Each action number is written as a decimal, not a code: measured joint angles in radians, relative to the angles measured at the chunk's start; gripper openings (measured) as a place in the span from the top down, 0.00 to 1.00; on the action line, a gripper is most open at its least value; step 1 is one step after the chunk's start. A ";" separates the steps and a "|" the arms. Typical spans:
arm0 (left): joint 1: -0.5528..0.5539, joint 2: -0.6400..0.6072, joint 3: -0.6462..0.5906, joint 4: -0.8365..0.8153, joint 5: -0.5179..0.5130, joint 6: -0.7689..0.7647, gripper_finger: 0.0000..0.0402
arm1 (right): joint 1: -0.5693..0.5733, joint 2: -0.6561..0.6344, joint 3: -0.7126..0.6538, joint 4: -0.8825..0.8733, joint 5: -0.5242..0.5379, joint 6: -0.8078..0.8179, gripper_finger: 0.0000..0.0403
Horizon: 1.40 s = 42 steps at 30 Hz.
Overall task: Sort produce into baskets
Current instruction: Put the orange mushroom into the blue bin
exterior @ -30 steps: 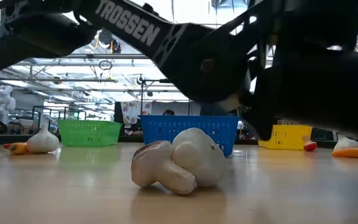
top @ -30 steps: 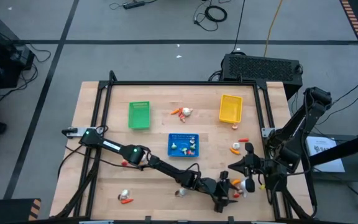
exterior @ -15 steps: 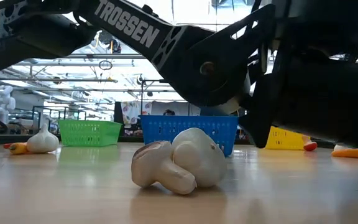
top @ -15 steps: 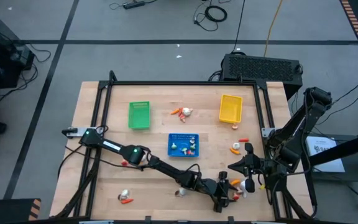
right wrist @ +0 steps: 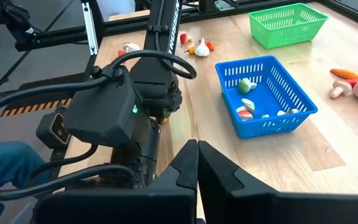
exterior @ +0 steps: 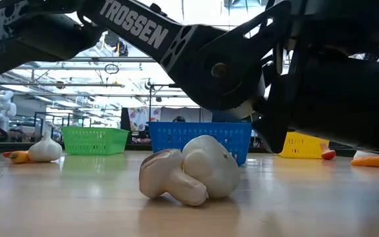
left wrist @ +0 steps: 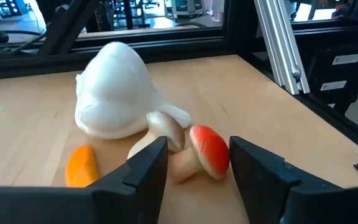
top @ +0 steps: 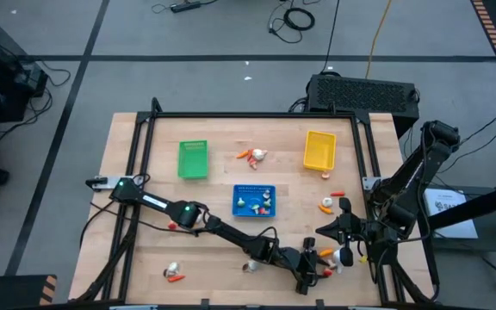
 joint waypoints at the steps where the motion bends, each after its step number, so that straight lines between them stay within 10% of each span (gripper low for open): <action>1: 0.000 0.000 0.000 0.000 0.000 0.000 0.56 | 0.000 0.000 0.000 0.000 0.000 0.000 1.00; 42: 0.005 -0.079 -0.001 -0.195 -0.024 0.001 0.83 | 0.000 0.000 0.000 0.000 -0.053 0.011 1.00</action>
